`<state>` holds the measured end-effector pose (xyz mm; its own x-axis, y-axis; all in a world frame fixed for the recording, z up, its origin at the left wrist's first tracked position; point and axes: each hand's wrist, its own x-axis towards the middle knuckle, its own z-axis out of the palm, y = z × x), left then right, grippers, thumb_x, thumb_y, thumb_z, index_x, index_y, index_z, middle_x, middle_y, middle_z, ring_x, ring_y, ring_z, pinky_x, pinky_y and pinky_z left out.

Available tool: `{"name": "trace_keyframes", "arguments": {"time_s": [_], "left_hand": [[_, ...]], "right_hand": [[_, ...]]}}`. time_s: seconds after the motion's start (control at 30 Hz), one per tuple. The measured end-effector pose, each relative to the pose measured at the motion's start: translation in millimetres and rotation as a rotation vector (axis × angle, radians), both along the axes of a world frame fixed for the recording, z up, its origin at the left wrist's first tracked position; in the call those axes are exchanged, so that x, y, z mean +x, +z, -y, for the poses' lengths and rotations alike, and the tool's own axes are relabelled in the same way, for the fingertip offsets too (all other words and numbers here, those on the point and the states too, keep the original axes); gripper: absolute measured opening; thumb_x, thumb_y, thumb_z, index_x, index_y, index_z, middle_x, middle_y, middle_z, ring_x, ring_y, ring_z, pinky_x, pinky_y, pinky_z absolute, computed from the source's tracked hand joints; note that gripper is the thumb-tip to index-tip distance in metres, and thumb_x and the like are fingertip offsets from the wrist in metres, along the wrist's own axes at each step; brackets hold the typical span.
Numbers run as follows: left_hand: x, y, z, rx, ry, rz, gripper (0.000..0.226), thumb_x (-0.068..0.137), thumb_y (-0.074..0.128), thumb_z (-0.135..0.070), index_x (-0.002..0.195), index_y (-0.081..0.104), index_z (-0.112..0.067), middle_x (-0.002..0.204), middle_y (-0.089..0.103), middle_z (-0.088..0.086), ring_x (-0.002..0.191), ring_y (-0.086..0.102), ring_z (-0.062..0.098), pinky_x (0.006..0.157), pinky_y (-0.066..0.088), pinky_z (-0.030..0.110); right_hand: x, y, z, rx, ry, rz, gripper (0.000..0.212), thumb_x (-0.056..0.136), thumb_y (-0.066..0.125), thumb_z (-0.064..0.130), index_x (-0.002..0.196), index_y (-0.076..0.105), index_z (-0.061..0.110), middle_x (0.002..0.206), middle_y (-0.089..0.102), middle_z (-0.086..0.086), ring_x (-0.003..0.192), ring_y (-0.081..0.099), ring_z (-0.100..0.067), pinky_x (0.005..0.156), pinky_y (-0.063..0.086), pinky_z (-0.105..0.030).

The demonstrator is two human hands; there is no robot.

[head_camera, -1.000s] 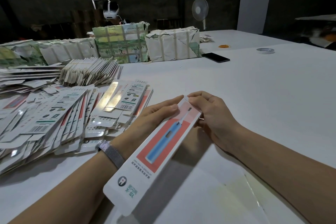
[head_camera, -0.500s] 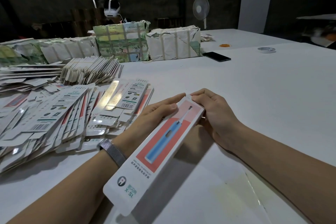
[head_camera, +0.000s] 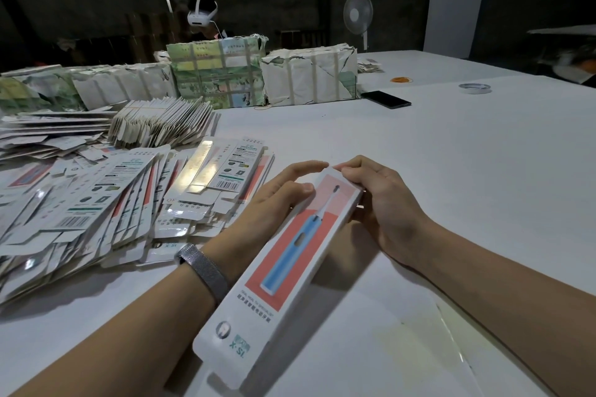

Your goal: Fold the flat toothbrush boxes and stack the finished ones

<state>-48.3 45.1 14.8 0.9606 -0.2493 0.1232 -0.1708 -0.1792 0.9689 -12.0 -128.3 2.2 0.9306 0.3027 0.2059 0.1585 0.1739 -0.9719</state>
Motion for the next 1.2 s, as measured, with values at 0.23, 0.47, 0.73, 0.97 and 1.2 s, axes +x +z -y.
{"name": "trace_keyframes", "arguments": {"time_s": [0.23, 0.47, 0.73, 0.97, 1.2], "left_hand": [[10, -7, -1, -0.026, 0.004, 0.013, 0.034, 0.092, 0.045, -0.030, 0.120, 0.057, -0.045, 0.091, 0.077, -0.018, 0.074, 0.075, 0.012, 0.059, 0.056, 0.018], [27, -5, -4, -0.125, 0.057, 0.034, 0.027, 0.083, 0.050, -0.013, 0.104, 0.060, -0.027, 0.075, 0.075, -0.015, 0.063, 0.070, 0.003, 0.056, 0.051, 0.013], [29, -13, -11, -0.196, 0.090, -0.004, 0.029, 0.102, 0.036, -0.007, 0.108, 0.054, -0.029, 0.071, 0.074, -0.012, 0.057, 0.069, 0.007, 0.051, 0.052, 0.016], [26, -9, -8, -0.247, 0.068, -0.033, 0.017, 0.099, 0.045, -0.010, 0.105, 0.052, -0.024, 0.067, 0.072, -0.011, 0.055, 0.068, 0.006, 0.049, 0.052, 0.016], [15, -9, -5, -0.243, 0.038, -0.036, 0.035, 0.089, 0.055, -0.038, 0.122, 0.052, -0.026, 0.080, 0.075, -0.003, 0.065, 0.072, 0.012, 0.057, 0.056, 0.020]], "right_hand": [[-1, -1, -1, -0.041, -0.001, 0.025, 0.026, 0.087, 0.051, 0.040, 0.072, 0.067, 0.026, 0.071, 0.066, 0.001, 0.069, 0.066, -0.013, 0.056, 0.050, -0.020], [-3, -2, -4, -0.084, 0.025, 0.054, 0.017, 0.085, 0.055, 0.050, 0.087, 0.067, 0.038, 0.080, 0.067, -0.002, 0.067, 0.059, -0.015, 0.054, 0.048, -0.025], [-4, -6, -1, -0.027, 0.061, 0.094, 0.030, 0.083, 0.071, 0.050, 0.103, 0.051, 0.041, 0.083, 0.068, -0.013, 0.066, 0.057, -0.020, 0.060, 0.051, -0.027], [-3, -8, -3, 0.020, 0.073, 0.070, 0.024, 0.074, 0.070, 0.055, 0.086, 0.052, 0.045, 0.089, 0.063, -0.024, 0.072, 0.056, -0.025, 0.061, 0.049, -0.029], [6, -12, -3, 0.103, 0.026, 0.030, 0.018, 0.088, 0.064, 0.039, 0.095, 0.048, 0.035, 0.080, 0.066, -0.015, 0.068, 0.054, -0.023, 0.056, 0.047, -0.027]]}}
